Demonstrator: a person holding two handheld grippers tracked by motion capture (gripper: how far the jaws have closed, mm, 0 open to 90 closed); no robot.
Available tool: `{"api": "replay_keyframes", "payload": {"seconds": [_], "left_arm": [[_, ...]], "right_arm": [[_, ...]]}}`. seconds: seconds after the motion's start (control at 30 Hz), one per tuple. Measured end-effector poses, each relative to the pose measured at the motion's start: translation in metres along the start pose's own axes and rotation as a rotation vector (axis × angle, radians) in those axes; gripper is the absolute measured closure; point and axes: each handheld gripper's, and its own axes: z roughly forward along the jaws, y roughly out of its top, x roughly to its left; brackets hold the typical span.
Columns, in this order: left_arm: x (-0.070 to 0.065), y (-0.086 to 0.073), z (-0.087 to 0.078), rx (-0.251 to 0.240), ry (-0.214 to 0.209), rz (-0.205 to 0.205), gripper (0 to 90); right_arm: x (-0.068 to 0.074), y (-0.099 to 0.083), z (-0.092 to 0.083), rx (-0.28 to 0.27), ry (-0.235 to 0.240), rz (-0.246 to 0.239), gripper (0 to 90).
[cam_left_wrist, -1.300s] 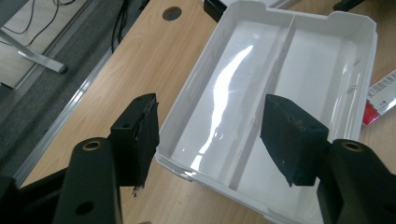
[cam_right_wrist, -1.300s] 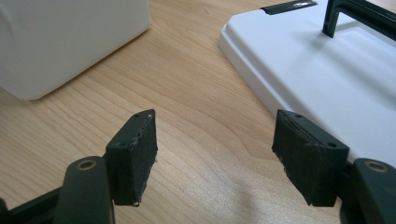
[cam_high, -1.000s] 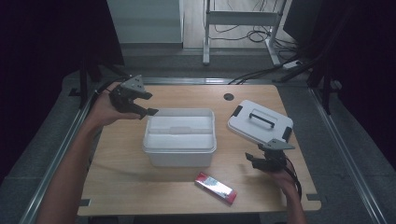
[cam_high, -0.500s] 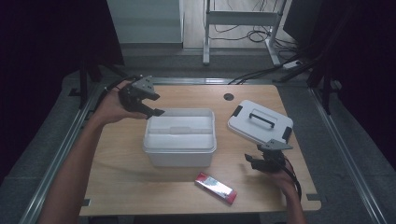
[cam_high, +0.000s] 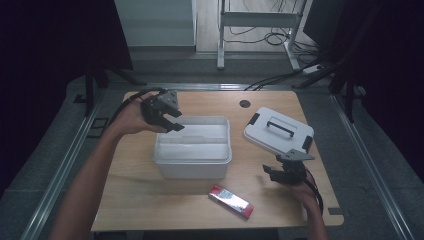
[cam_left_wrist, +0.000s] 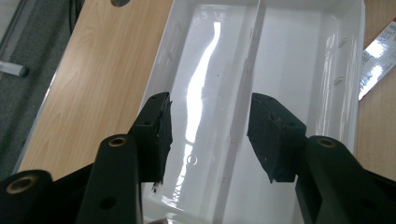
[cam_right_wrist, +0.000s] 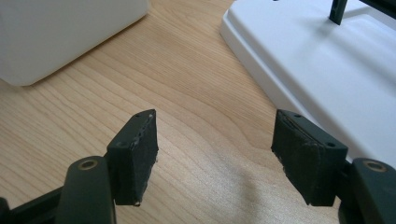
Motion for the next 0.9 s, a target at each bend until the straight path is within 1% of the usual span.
{"api": "replay_keyframes", "payload": {"seconds": [0.13,0.3,0.53,0.73,0.77,0.8,0.9], "left_arm": [[-0.002,0.002,0.004,-0.002,-0.012,0.002,50.9],[-0.003,0.006,0.009,0.013,-0.031,0.024,52.1],[-0.003,0.009,0.014,0.028,-0.048,0.028,53.7],[-0.003,0.011,0.02,0.045,-0.068,0.037,54.7],[-0.003,0.011,0.022,0.045,-0.071,0.032,54.8],[-0.002,0.011,0.023,0.051,-0.074,0.039,54.9],[-0.002,0.013,0.026,0.05,-0.082,0.036,55.3]], "right_arm": [[-0.001,-0.001,0.001,0.003,0.0,0.002,31.4],[0.0,-0.001,0.001,0.004,0.006,0.001,31.6],[-0.002,0.0,-0.001,-0.009,0.008,0.006,32.5],[-0.002,0.0,-0.002,-0.03,0.008,0.023,33.4],[-0.002,0.0,-0.002,-0.033,0.009,0.024,33.6],[-0.002,0.001,-0.002,-0.037,0.012,0.027,33.7],[-0.001,0.001,-0.003,-0.037,0.014,0.026,33.8]]}}
